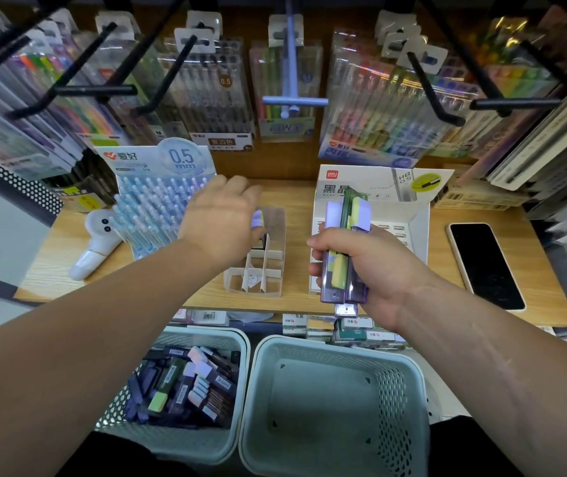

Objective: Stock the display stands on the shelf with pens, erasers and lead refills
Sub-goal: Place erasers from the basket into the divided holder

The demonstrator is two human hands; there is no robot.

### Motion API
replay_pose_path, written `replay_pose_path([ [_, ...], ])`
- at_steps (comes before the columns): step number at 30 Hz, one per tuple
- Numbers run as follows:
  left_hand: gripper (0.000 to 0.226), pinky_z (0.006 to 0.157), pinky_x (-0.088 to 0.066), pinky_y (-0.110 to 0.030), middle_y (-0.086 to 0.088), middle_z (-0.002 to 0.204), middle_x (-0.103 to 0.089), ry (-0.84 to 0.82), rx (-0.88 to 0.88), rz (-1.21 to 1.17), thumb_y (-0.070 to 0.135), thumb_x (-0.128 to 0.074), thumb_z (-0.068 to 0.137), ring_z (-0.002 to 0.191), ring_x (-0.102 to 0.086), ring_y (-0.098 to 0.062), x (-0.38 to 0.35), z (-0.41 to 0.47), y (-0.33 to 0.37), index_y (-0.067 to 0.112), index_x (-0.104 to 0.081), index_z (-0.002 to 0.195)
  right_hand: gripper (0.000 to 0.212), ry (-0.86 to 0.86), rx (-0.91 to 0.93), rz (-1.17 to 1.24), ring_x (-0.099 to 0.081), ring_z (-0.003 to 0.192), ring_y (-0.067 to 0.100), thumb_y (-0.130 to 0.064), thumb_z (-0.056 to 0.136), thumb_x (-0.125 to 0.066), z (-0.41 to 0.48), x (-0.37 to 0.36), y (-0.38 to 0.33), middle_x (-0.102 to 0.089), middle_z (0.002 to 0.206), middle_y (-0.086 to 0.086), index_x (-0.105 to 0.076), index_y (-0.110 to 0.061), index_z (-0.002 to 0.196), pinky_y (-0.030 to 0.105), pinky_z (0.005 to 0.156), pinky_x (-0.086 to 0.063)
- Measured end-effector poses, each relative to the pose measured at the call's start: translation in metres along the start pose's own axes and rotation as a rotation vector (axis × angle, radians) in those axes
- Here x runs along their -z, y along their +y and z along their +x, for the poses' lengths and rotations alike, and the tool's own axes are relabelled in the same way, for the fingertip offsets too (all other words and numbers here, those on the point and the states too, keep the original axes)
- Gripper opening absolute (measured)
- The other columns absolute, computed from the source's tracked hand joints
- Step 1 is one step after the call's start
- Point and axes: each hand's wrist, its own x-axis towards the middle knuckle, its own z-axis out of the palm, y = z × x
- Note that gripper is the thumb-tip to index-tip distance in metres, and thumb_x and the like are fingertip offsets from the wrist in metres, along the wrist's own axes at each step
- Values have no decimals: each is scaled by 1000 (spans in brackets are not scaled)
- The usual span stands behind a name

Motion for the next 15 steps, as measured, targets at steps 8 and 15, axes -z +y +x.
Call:
replay_pose_path([
  [8, 34, 81, -45, -35, 2, 91, -68, -103, -36, -108, 52, -73, 81, 99, -49, -20, -4, 7, -2, 21, -72, 93, 10, 2, -17, 14, -68, 69, 22, -5, 83, -73, 1, 5, 1, -66, 71, 6, -67, -13, 83, 32, 67, -55],
  [15, 30, 85, -48, -38, 9, 95, -69, -190, -39, -296, 50, -79, 78, 102, -52, -16, -1, 2, 0, 26, -73, 96, 14, -1, -36, 16, -68, 65, 22, -5, 83, -74, 1, 4, 1, -66, 71, 6, -66, -12, 91, 30, 60, -56],
])
